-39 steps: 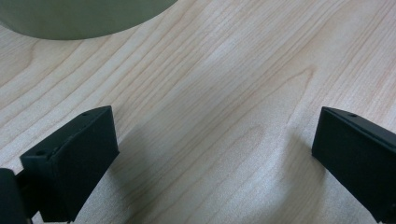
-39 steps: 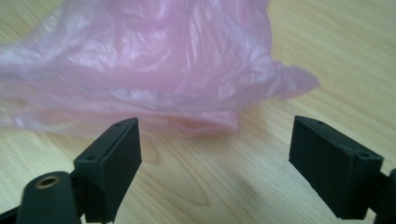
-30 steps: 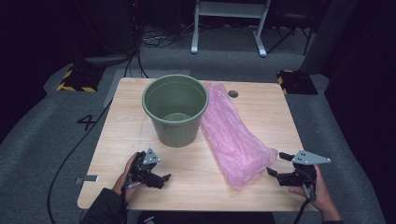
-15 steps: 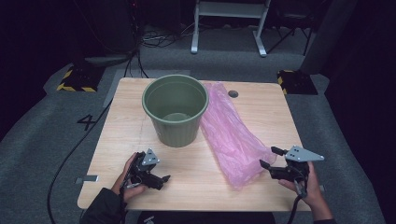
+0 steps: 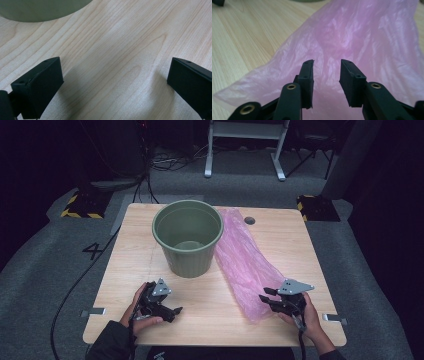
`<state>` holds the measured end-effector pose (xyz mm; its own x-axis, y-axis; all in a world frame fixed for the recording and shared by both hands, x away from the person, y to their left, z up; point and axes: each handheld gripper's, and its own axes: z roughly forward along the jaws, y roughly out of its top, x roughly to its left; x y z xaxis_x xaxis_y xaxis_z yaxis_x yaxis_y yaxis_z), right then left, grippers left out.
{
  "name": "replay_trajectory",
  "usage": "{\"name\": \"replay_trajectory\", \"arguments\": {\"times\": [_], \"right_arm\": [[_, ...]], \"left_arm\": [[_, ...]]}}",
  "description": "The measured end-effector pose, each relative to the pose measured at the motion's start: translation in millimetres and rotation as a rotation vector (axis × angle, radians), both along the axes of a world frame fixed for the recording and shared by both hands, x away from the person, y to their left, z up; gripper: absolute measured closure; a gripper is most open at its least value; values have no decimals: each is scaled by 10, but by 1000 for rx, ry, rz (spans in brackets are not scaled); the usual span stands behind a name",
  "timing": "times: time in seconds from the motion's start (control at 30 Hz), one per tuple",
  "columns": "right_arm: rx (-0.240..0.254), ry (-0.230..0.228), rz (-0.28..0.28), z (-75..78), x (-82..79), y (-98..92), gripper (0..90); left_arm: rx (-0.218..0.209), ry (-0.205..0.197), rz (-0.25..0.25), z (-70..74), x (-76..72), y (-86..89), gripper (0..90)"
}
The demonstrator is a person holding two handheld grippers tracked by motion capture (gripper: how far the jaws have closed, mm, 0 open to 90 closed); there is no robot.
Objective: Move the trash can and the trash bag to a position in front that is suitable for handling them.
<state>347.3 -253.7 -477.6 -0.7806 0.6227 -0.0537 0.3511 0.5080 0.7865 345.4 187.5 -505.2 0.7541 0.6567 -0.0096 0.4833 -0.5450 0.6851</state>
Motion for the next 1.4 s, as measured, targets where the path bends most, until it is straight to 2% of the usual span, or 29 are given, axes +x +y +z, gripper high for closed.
{"name": "replay_trajectory", "arguments": {"times": [0.17,0.3,0.5,0.9,1.23,1.4], "right_arm": [[-24,35,10,-103,32,-29,708],[-42,64,6,-178,63,-112,762],[-12,88,-15,-204,73,-260,769],[-11,76,-85,-207,5,-634,745],[-13,66,-122,-211,-77,-778,743],[-8,66,-143,-213,-115,-839,729]], "left_arm": [[0,0,2,0,27,-1,0],[3,0,8,2,106,-5,0],[-3,-1,30,0,231,-9,0],[1,-1,5,3,346,9,1],[2,-4,-2,4,462,34,3],[2,-2,21,5,547,54,3]]}}
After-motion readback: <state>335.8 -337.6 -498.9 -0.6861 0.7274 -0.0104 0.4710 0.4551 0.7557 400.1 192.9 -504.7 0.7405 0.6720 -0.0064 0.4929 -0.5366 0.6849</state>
